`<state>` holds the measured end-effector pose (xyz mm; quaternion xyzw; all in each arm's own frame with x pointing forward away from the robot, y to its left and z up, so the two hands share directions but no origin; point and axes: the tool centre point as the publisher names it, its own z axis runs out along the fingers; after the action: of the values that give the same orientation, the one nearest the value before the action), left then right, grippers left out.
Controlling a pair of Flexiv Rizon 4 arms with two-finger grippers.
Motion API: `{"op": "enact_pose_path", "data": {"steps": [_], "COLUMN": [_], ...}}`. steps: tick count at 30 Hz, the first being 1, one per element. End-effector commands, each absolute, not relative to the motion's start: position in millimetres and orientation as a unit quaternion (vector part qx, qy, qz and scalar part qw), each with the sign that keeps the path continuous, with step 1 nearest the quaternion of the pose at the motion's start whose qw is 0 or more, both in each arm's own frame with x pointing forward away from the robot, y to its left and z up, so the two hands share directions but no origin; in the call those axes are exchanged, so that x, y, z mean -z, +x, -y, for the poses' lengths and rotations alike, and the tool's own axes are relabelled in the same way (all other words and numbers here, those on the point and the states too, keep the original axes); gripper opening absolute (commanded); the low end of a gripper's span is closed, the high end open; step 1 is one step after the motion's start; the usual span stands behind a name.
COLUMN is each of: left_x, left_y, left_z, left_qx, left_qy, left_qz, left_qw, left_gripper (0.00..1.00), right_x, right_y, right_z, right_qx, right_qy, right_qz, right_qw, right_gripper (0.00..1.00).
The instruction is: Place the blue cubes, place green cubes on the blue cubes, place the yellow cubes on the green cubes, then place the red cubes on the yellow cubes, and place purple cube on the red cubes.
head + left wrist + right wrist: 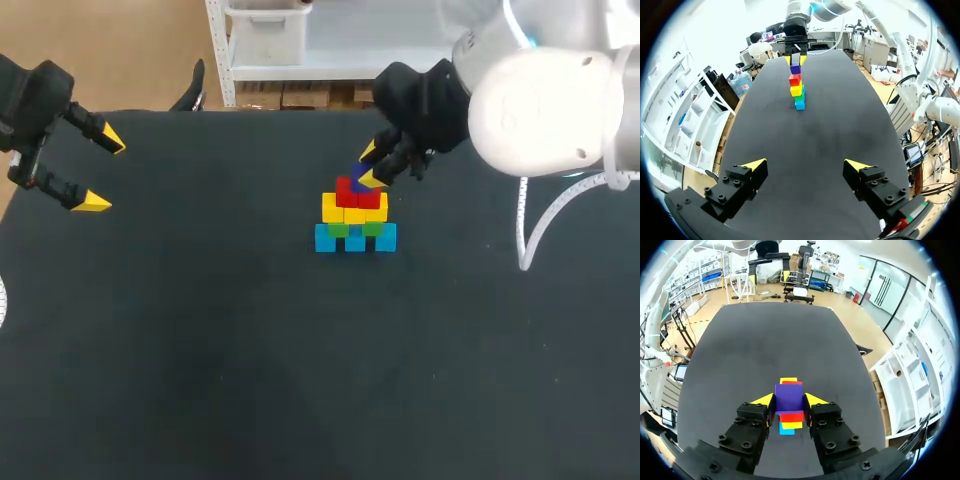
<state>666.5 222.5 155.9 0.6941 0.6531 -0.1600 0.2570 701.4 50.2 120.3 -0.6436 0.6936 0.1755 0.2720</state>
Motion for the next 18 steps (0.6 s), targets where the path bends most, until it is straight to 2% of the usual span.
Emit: {"op": "enact_pose_path", "data": {"steps": [1, 18], "left_x": [-155.6, -155.6], "left_y": [666.8, 666.8], "left_z": [-222.6, -222.6], "left_qx": [0.159, 0.159], "left_qy": [0.694, 0.694], "left_qz": [-0.653, -0.653], "left_qw": [0.257, 0.257], "left_gripper": [1.00, 1.00], "right_x": [-119.7, -118.7], "right_y": [703.0, 704.4], "right_z": [-50.8, -53.0], "right_qx": [-0.176, -0.179], "right_qy": [-0.644, -0.645], "right_qz": [-0.694, -0.692], "right_qw": [0.270, 0.270], "right_gripper": [0.00, 0.00]}}
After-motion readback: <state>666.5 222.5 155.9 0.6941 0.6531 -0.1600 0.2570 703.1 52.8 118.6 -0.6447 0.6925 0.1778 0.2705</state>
